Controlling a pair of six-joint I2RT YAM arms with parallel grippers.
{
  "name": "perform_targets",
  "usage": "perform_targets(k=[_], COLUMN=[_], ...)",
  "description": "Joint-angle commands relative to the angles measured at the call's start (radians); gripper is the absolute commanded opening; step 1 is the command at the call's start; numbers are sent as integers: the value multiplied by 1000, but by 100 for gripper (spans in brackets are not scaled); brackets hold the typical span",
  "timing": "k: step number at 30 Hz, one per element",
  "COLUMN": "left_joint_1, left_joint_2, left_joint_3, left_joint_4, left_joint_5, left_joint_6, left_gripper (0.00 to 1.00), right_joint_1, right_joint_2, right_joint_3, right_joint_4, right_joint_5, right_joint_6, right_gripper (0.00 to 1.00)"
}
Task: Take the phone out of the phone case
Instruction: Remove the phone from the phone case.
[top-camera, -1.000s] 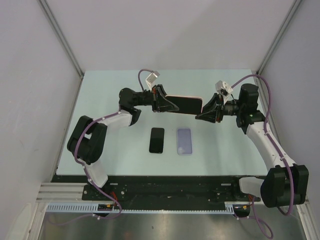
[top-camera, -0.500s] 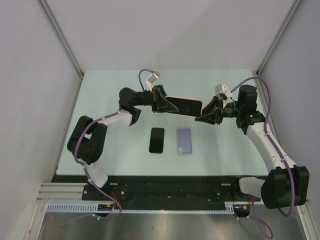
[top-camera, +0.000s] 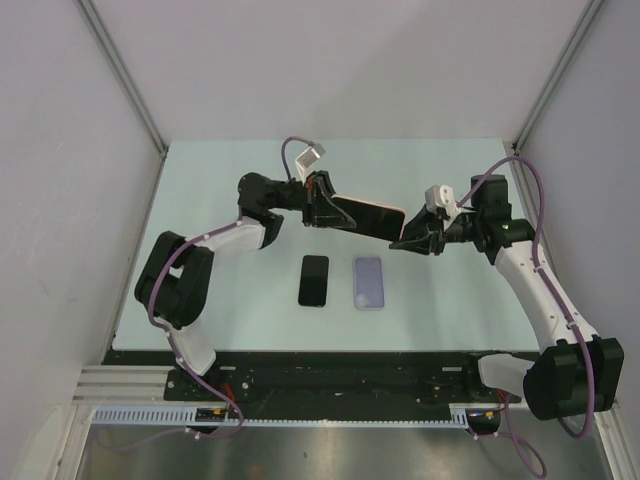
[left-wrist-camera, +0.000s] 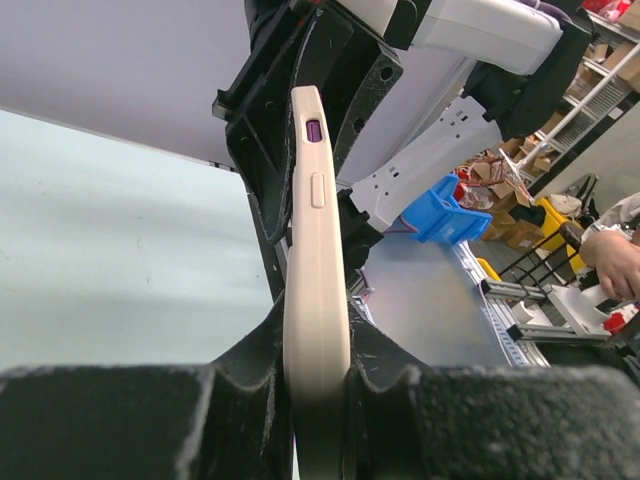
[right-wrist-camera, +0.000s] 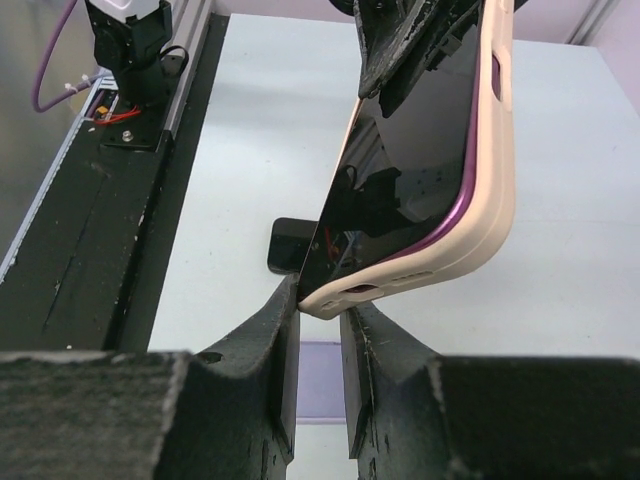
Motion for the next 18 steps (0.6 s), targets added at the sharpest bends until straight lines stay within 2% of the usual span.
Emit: perform_targets(k=[1,6,11,15,18], left_joint_1=[-50,-63,-73,-82,-93], left_joint_2=[-59,-68,-48,-39,-44], left_joint_3=[51,51,54,57,54], left_joint_4=[85,119,245,299,306], left_joint_5=[66,88,96,105,116], left_joint_6=[-110,-144,-248,-306,-308], left_gripper=[0,0,0,1,0], right_joint_1=[-17,-29,-34,-35,-41], right_joint_2=[6,15,20,27,33], right_joint_3=[34,34,34,34,34], right_joint_4=[-24,-30,-27,-17,31], right_joint_5=[61,53,58,91,87], right_joint_6=[-169,-229,-263,-267,-205], right_gripper=[13,12,12,12,11])
